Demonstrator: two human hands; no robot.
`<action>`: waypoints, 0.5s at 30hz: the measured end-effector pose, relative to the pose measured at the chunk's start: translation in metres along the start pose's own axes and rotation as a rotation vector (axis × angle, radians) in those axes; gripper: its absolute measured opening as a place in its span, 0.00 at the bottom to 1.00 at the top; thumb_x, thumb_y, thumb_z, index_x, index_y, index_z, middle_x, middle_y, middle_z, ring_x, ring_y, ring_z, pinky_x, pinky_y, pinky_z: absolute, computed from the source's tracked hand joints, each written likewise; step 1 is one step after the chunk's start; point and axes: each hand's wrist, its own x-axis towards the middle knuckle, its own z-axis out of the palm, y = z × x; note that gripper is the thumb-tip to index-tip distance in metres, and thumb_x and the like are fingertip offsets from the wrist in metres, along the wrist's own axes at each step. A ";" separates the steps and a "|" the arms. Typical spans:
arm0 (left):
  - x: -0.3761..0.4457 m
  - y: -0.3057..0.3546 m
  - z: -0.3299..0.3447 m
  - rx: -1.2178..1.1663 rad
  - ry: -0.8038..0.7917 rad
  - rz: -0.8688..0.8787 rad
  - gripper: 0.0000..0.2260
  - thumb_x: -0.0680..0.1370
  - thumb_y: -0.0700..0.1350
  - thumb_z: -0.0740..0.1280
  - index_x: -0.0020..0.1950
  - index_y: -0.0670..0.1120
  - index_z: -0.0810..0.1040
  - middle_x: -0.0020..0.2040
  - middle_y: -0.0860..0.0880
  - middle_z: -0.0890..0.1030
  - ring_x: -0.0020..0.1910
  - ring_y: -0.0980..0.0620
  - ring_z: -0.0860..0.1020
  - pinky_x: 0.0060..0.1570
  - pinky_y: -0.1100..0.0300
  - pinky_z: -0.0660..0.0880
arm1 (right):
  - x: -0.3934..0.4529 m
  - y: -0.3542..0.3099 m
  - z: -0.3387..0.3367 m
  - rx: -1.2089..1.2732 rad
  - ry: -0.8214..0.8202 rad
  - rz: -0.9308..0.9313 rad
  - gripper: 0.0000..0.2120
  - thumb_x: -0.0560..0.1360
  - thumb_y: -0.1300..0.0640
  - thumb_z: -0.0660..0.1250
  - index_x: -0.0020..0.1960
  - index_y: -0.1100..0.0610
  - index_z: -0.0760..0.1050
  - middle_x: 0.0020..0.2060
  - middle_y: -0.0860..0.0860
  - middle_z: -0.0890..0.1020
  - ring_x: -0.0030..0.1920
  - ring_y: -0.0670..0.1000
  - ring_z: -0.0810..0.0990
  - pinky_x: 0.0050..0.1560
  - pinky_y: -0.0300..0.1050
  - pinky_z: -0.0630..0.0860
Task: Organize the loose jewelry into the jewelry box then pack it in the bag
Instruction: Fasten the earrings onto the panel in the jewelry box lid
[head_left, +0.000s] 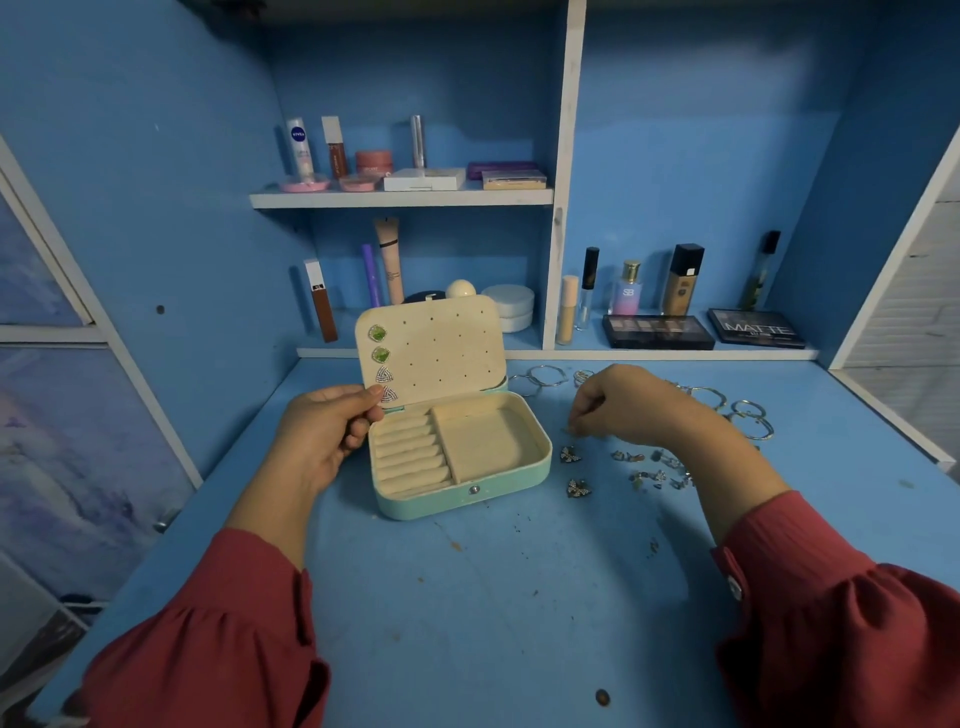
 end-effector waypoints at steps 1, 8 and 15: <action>0.000 0.000 -0.001 0.033 0.010 0.021 0.03 0.75 0.38 0.70 0.45 0.38 0.80 0.27 0.49 0.77 0.20 0.59 0.65 0.19 0.69 0.62 | 0.000 0.000 0.001 0.019 0.024 0.001 0.02 0.72 0.56 0.71 0.42 0.54 0.82 0.39 0.48 0.82 0.35 0.47 0.78 0.32 0.37 0.72; 0.000 -0.001 -0.001 0.120 0.060 0.143 0.04 0.74 0.37 0.72 0.47 0.42 0.82 0.33 0.45 0.77 0.21 0.58 0.64 0.19 0.68 0.61 | 0.007 -0.016 0.014 0.227 0.284 -0.064 0.03 0.75 0.59 0.67 0.43 0.55 0.79 0.36 0.49 0.79 0.32 0.45 0.73 0.27 0.31 0.67; 0.002 -0.001 -0.004 0.135 0.014 0.135 0.03 0.74 0.38 0.71 0.47 0.43 0.82 0.33 0.46 0.77 0.23 0.58 0.66 0.22 0.68 0.62 | 0.025 -0.070 0.039 0.483 0.319 -0.258 0.05 0.74 0.61 0.69 0.49 0.57 0.82 0.37 0.44 0.80 0.37 0.38 0.77 0.38 0.25 0.71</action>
